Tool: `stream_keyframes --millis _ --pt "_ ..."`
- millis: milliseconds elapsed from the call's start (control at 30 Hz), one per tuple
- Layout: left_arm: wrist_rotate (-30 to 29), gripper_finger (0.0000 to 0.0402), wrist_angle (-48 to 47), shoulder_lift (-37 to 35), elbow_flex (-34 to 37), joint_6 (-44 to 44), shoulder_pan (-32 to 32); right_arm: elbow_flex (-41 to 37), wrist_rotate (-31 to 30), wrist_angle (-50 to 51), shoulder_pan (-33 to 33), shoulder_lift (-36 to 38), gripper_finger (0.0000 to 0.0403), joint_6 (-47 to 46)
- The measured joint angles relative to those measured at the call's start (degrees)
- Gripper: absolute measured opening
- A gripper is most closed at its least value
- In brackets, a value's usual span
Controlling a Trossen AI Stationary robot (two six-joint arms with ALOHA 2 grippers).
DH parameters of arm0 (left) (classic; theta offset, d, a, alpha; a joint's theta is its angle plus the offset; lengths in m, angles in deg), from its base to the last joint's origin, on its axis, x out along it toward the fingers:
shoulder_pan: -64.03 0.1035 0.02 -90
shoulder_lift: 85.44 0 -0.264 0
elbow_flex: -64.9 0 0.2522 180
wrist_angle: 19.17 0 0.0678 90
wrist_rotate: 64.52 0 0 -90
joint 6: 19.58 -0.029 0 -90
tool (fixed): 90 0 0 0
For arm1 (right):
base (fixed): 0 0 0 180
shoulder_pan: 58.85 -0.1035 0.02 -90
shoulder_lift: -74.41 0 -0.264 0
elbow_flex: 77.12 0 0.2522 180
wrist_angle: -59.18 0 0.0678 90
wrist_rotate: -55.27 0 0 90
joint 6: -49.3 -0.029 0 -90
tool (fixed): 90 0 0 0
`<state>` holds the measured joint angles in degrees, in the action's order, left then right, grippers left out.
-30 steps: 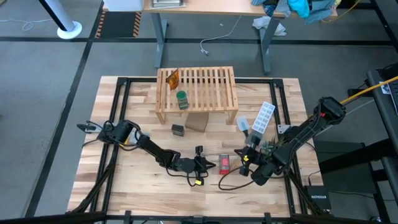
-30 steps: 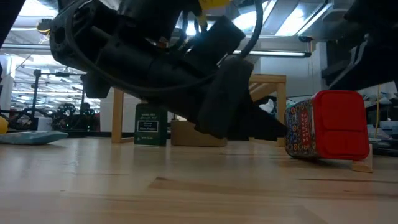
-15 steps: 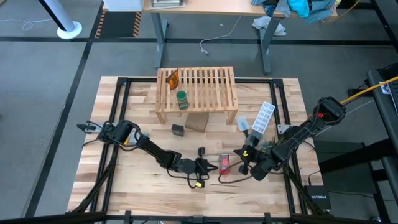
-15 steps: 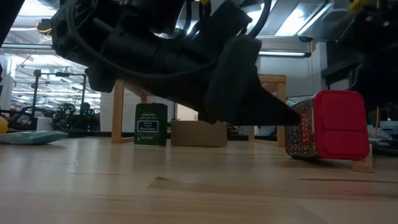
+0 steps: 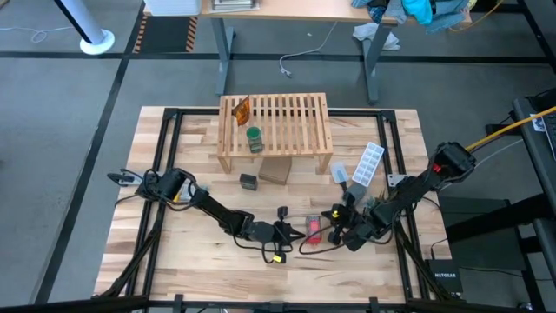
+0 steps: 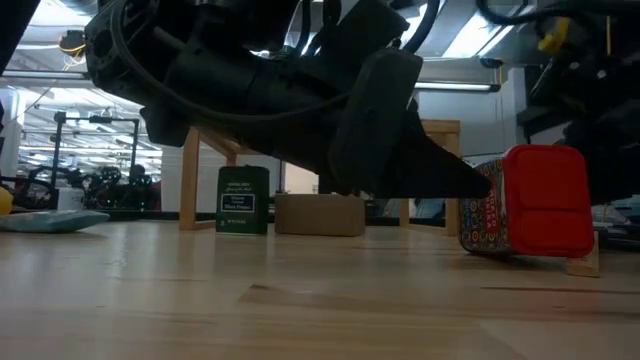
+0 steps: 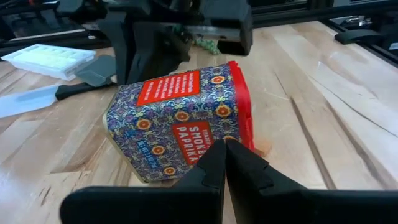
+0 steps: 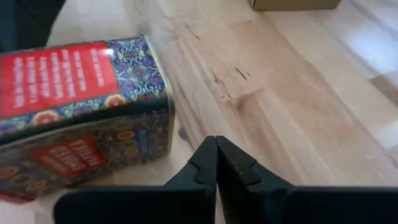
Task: Shelf spices
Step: Put the red seasoning can on the shelf
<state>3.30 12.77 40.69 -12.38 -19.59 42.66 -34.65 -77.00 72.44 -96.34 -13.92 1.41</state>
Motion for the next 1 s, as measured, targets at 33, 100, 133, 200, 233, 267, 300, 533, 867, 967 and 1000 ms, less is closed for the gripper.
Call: stream_keyframes --millis 33,100,133,200,233,267,300,533,867,967,1000 --pt "0.37 0.0005 0.02 0.00 0.00 0.05 0.02 0.00 0.75 -0.60 0.52 -0.30 0.0006 0.42" --pt "0.86 0.0005 0.00 0.00 0.00 0.17 0.05 0.00 2.16 -2.65 1.54 -0.98 0.0006 1.75" --pt "0.86 0.0005 0.06 0.00 0.00 0.17 0.04 0.00 2.85 -4.15 2.03 -1.38 0.0007 2.62" --pt "0.86 0.0005 0.16 0.00 -0.17 0.19 0.08 0.00 4.23 -6.84 2.81 -2.13 0.0007 4.74" --pt "0.98 0.0005 0.10 0.00 -0.44 0.19 0.11 0.00 4.71 -8.24 3.19 -2.51 0.0007 5.75" --pt "1.23 0.0005 0.00 0.00 -0.74 0.03 0.11 0.00 5.26 -9.37 3.46 -2.86 0.0007 6.46" --pt "1.44 0.0005 -0.03 0.00 -1.01 -0.29 0.11 0.00 5.72 -10.22 3.56 -3.12 0.0007 7.31" --pt "2.13 0.0005 -0.20 0.00 -2.88 -3.41 0.14 0.02 5.85 -12.46 3.52 -3.46 0.0007 8.84" --pt "2.77 0.0005 -0.58 0.00 -3.06 -3.19 1.31 0.04 7.74 -18.90 3.54 -3.46 0.0007 12.43" --pt "2.94 0.0005 -0.57 0.00 -3.06 -3.15 1.46 0.04 7.99 -18.91 3.54 -3.46 0.0007 12.43" --pt "2.92 0.0005 -0.57 0.00 -3.06 -3.31 1.46 0.04 7.95 -18.87 3.54 -3.46 0.0007 12.43"
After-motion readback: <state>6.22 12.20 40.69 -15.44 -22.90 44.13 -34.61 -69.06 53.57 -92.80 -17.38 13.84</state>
